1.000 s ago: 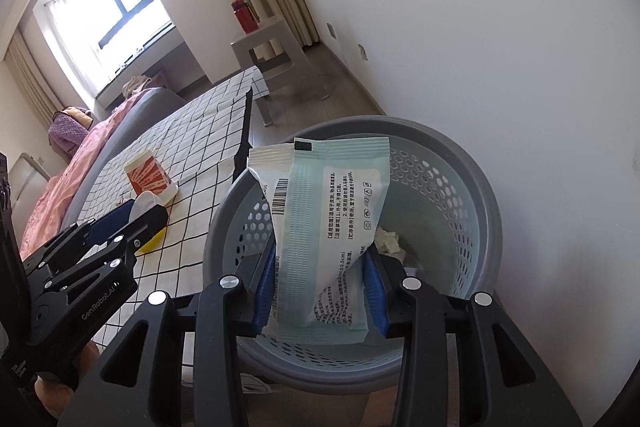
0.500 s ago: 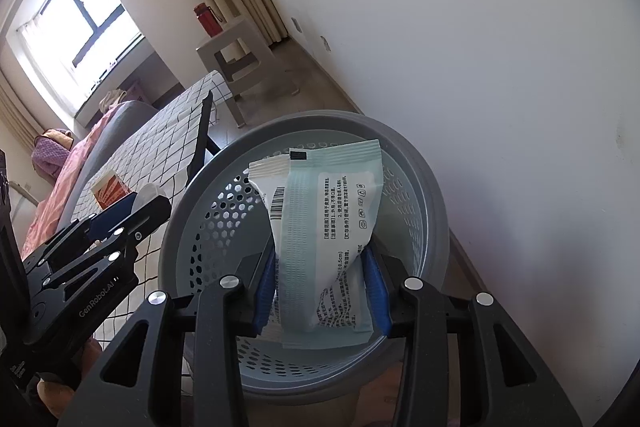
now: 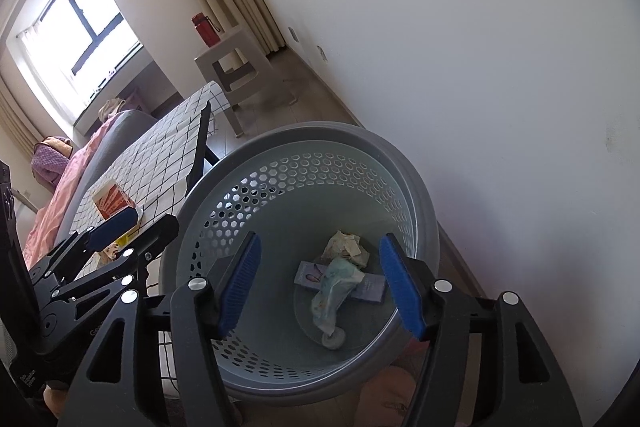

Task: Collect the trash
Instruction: 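Carry wrapper and cap over the wastebasket and open both tools, then move both tools back toward the remaining trash on the bed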

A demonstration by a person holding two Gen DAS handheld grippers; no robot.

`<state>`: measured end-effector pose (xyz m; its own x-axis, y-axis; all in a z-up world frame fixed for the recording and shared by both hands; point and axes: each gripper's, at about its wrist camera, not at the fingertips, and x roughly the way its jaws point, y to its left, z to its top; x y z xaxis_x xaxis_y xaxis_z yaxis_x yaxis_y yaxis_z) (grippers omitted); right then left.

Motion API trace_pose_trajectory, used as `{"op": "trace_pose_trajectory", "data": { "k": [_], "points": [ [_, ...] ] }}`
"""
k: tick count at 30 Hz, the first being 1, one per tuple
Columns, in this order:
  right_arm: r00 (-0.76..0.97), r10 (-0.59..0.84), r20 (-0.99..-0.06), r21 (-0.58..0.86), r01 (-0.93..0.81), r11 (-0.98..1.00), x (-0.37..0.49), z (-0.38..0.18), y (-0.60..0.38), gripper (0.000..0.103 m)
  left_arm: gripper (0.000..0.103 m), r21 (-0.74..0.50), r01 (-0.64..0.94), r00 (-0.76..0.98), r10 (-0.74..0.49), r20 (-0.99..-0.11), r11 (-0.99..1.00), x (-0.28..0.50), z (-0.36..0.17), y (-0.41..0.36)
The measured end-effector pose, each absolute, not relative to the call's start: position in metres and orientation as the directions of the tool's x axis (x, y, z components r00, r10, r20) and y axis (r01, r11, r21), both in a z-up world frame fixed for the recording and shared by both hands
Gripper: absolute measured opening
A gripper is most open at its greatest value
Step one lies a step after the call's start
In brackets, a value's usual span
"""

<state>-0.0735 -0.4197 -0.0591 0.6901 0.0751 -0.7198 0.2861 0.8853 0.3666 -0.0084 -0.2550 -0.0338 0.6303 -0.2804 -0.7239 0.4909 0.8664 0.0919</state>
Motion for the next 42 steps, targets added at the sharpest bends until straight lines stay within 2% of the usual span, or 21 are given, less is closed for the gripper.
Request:
{"op": "trace_pose_trajectory", "data": {
  "k": [24,35,42],
  "points": [
    [0.673,0.096,-0.733,0.325,0.223,0.919,-0.065,-0.059,-0.391,0.064,0.062,0.04,0.4,0.635,-0.245,-0.732,0.916,-0.024,-0.031,-0.203],
    [0.668,0.142,-0.731,0.298,0.124,0.947,-0.052,-0.051,-0.34,0.068,0.062,0.024,0.274,0.675,-0.175,-0.717,0.961,-0.031,-0.018,-0.137],
    [0.64,0.196,-0.743,0.301,0.058,0.952,-0.031,-0.048,-0.296,0.069,0.062,0.023,0.152,0.684,-0.089,-0.724,0.988,-0.033,-0.018,-0.076]
  ]
}}
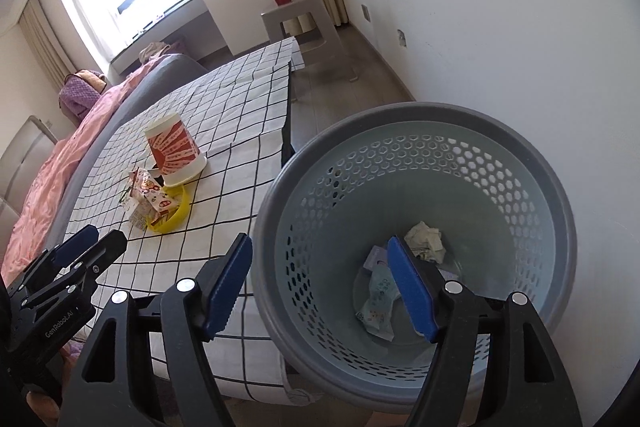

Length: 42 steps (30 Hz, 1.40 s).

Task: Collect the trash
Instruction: 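Move both tools back toward the remaining trash on the bed, then grasp the red-white paper cup with the right tool and lift it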

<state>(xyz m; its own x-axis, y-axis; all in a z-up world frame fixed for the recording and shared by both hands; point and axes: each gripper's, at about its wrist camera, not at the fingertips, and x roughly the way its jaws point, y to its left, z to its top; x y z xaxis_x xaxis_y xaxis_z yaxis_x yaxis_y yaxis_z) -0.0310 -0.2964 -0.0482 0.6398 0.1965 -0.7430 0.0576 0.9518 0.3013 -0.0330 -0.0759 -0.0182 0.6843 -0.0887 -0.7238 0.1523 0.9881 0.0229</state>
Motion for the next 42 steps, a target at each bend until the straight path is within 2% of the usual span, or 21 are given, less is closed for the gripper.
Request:
{"op": "trace_pose_trajectory", "data": {
  "k": [2,6,12,22,37,42],
  "points": [
    [0.639,0.204,-0.741,0.293,0.034,0.956,-0.025,-0.044,-0.282,0.069,0.062,0.018,0.112,0.681,-0.064,-0.73,0.993,-0.034,-0.02,-0.055],
    [0.645,0.229,-0.729,0.281,-0.023,0.959,-0.013,-0.035,-0.251,0.079,0.062,0.023,0.031,0.672,-0.004,-0.741,0.999,-0.032,-0.023,-0.016],
    [0.632,0.257,-0.731,0.24,-0.114,0.964,0.013,-0.031,-0.203,0.084,0.062,0.032,-0.084,0.67,0.08,-0.738,0.996,-0.024,-0.026,0.031],
    [0.607,0.292,-0.739,0.228,-0.182,0.956,0.074,-0.038,-0.159,0.095,0.062,-0.008,-0.14,0.64,0.084,-0.764,0.99,-0.005,-0.045,0.06],
    [0.585,0.295,-0.755,0.206,-0.216,0.955,0.137,-0.064,-0.123,0.096,0.062,-0.016,-0.136,0.601,0.07,-0.796,0.991,0.015,-0.067,0.06],
    [0.573,0.31,-0.758,0.216,-0.228,0.949,0.144,-0.068,-0.121,0.092,0.062,0.007,-0.129,0.575,0.081,-0.814,0.992,0.02,-0.078,0.057]
  ]
}}
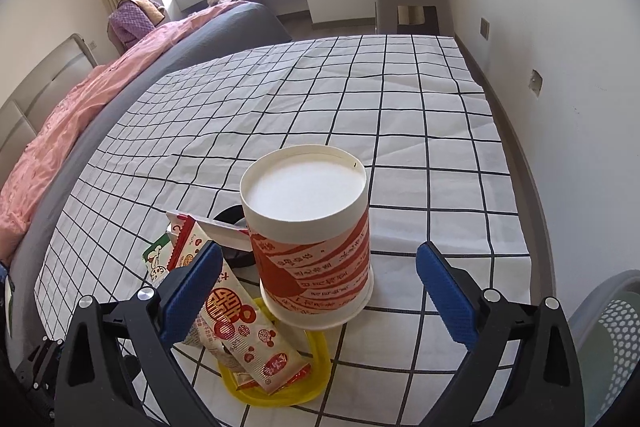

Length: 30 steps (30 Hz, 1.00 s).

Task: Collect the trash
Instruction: 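Grasp the red-white paper cup with the right tool and lift it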

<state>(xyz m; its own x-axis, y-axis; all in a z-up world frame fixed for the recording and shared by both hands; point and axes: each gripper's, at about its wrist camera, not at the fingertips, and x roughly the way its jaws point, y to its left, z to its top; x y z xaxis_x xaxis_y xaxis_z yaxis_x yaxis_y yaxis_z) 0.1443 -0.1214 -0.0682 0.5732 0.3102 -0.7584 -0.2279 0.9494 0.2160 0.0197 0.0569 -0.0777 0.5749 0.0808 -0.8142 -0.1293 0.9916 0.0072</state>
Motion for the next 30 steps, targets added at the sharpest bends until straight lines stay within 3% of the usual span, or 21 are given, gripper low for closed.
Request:
{"op": "trace_pose_trajectory", "data": {
  "k": [2,4,30],
  "points": [
    [0.564,0.31,-0.765,0.211,-0.235,0.949,0.146,-0.07,-0.121,0.081,0.062,0.012,-0.126,0.568,0.082,-0.819,0.992,0.021,-0.08,0.056],
    [0.543,0.323,-0.775,0.224,-0.242,0.944,0.149,-0.072,-0.122,0.061,0.062,0.015,-0.122,0.559,0.081,-0.825,0.992,0.023,-0.081,0.056],
    [0.618,0.385,-0.685,0.397,-0.126,0.909,0.132,-0.022,-0.218,0.061,0.062,-0.064,-0.144,0.566,0.029,-0.824,0.987,0.073,-0.045,-0.011]
  ]
}}
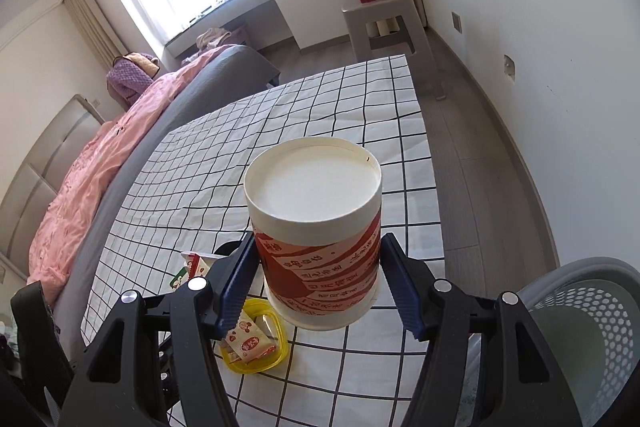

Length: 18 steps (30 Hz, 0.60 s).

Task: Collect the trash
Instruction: 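Grasp the red-white snack wrapper with the left tool while the right tool holds the cup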

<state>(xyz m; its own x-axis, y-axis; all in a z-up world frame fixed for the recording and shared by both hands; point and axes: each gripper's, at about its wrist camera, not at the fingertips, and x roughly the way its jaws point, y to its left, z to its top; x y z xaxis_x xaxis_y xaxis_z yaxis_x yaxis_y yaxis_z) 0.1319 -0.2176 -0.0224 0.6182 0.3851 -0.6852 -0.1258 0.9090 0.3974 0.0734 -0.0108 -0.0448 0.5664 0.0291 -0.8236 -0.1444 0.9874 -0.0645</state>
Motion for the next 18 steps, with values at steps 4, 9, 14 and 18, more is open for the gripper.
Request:
{"op": "trace_pose_trajectory", "data": {
  "k": [4,9,14,18],
  "points": [
    [0.621,0.395,-0.677,0.415,-0.121,0.902,0.132,-0.02,-0.227,0.061,0.062,-0.033,-0.146,0.552,0.054,-0.832,0.989,0.085,-0.054,-0.026],
    [0.627,0.402,-0.667,0.423,-0.126,0.897,0.127,-0.016,-0.234,0.061,0.062,-0.009,-0.164,0.529,0.081,-0.845,0.986,0.094,-0.07,-0.035],
    [0.622,0.406,-0.669,0.425,-0.128,0.896,0.126,-0.016,-0.236,0.061,0.053,0.013,-0.174,0.54,0.106,-0.835,0.985,0.096,-0.072,-0.037],
    [0.622,0.411,-0.666,0.426,-0.134,0.895,0.126,-0.015,-0.237,0.061,0.029,0.022,-0.164,0.542,0.109,-0.833,0.986,0.095,-0.07,-0.039]
  ]
}}
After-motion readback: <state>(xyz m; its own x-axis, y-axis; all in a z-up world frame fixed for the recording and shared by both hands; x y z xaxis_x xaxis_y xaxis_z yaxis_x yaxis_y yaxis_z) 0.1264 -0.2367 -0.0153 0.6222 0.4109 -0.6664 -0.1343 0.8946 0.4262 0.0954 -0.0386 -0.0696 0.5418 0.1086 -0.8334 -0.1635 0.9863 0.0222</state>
